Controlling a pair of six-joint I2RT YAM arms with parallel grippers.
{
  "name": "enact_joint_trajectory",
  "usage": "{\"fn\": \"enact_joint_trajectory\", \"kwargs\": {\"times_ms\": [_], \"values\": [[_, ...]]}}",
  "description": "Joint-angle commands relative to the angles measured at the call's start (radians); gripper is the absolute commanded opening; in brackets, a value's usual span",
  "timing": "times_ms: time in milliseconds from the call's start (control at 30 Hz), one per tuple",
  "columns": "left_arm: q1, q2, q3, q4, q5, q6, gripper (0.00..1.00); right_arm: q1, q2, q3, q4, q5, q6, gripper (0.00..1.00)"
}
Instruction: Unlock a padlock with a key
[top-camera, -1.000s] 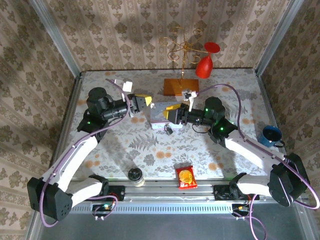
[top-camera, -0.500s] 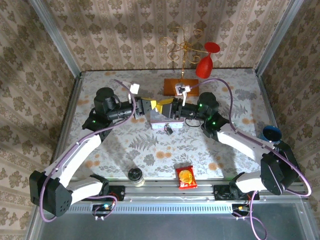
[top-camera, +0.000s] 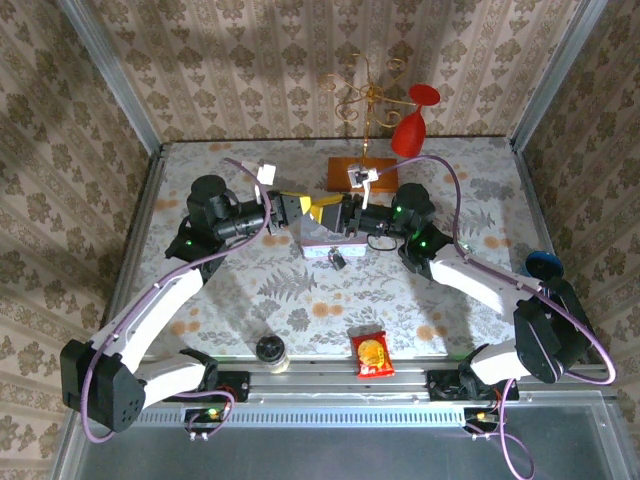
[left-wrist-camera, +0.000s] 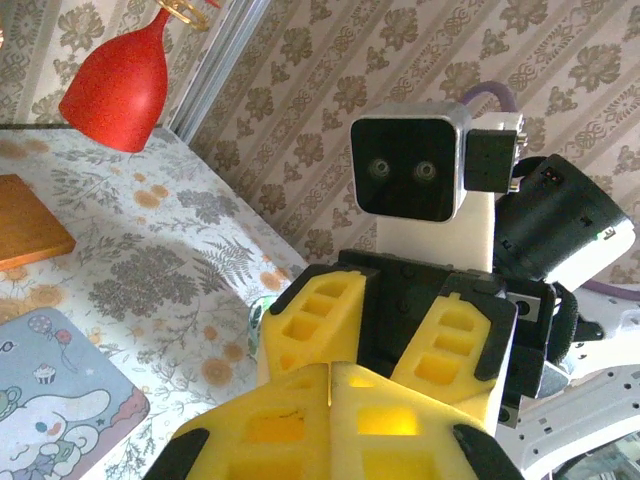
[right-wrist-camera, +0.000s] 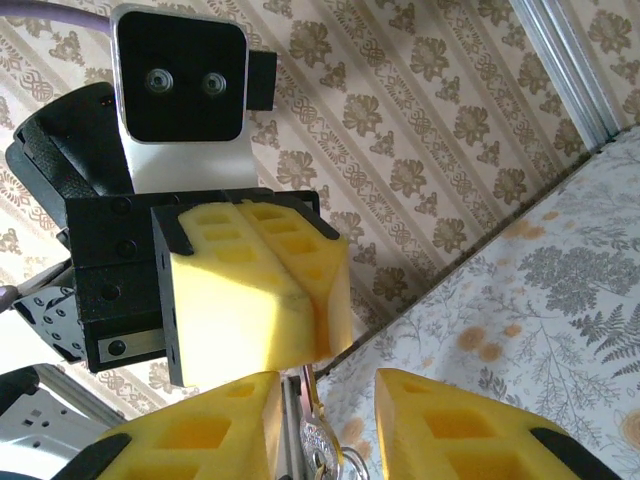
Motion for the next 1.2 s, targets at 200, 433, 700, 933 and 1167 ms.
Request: {"fn": "enact_joint_trajectory", "kwargs": {"times_ms": [200,433,700,933,1167], "values": [[0.002,0.014,-0.014,0.102,0.024,-0.058,0.00,0.015,-0.008,-0.027,0.029,-0.021,0.013,0.32],[0.010,0.012,-0.026,0.126,0.023,-0.079,0.00,0.013,-0.018,-0.043,0.029,-0.006,0.010,0.32],[0.013,0.006,-0.032,0.131,0.029,-0.085,0.00,0.007,-0.032,-0.054,0.020,0.009,0.003,0.29],[0.013,0.011,-0.039,0.147,0.041,-0.097,0.00,0.007,-0.046,-0.054,0.034,0.012,0.009,0.22],[0.013,0.012,-0.051,0.170,0.047,-0.120,0.00,0.006,-0.045,-0.052,0.047,0.012,0.013,0.12]]}}
